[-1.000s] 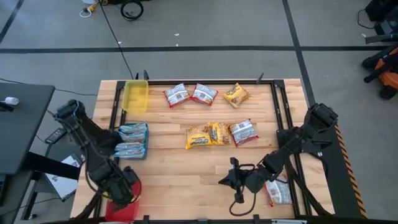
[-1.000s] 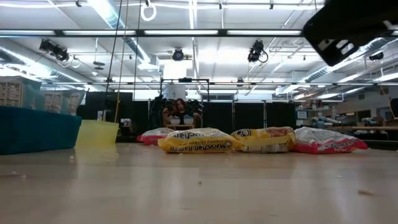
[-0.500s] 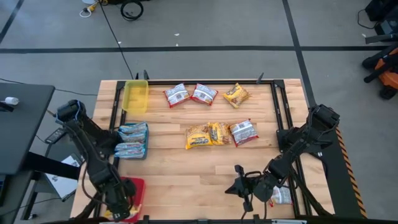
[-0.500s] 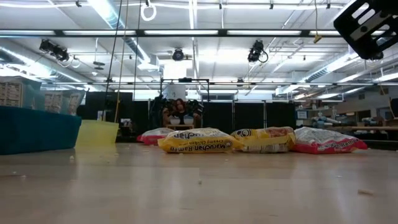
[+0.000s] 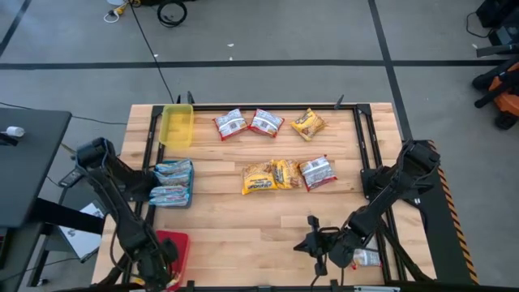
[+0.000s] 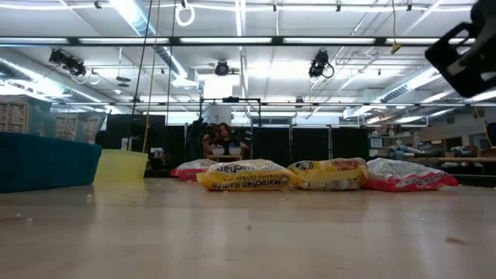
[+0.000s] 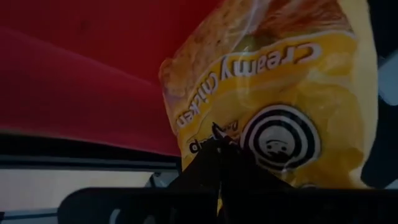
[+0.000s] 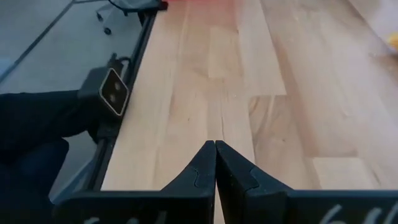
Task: Sort Maruchan noodles
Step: Put the bottom yellow noodle pack into the red bin
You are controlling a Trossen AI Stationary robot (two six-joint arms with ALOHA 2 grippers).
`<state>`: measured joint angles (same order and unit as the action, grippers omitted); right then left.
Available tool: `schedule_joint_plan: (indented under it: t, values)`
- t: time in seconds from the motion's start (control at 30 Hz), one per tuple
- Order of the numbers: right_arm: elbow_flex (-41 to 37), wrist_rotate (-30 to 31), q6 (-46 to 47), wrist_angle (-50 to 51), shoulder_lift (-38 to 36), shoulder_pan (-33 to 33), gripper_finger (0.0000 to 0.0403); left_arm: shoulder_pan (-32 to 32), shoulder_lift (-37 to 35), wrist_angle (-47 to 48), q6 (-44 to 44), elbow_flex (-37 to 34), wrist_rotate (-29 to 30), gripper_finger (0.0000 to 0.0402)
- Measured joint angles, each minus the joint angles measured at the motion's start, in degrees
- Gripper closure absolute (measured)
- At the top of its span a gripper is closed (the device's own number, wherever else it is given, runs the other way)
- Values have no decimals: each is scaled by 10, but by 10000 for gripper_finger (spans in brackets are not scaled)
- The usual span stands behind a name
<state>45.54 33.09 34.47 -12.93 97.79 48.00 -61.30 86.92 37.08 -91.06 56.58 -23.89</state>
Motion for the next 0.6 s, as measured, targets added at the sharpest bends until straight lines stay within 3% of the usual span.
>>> schedule_joint_plan:
  t: [0.33,0.5,0.6]
  values:
    - [0,1,40,-16,32,-20,389,5,-4,-8,0,0,9,395]
    - [0,-2,30,-25,32,-41,389,5,-4,-19,-28,0,63,369]
    - [0,-10,30,-28,33,-51,388,3,-4,-29,-45,0,67,348]
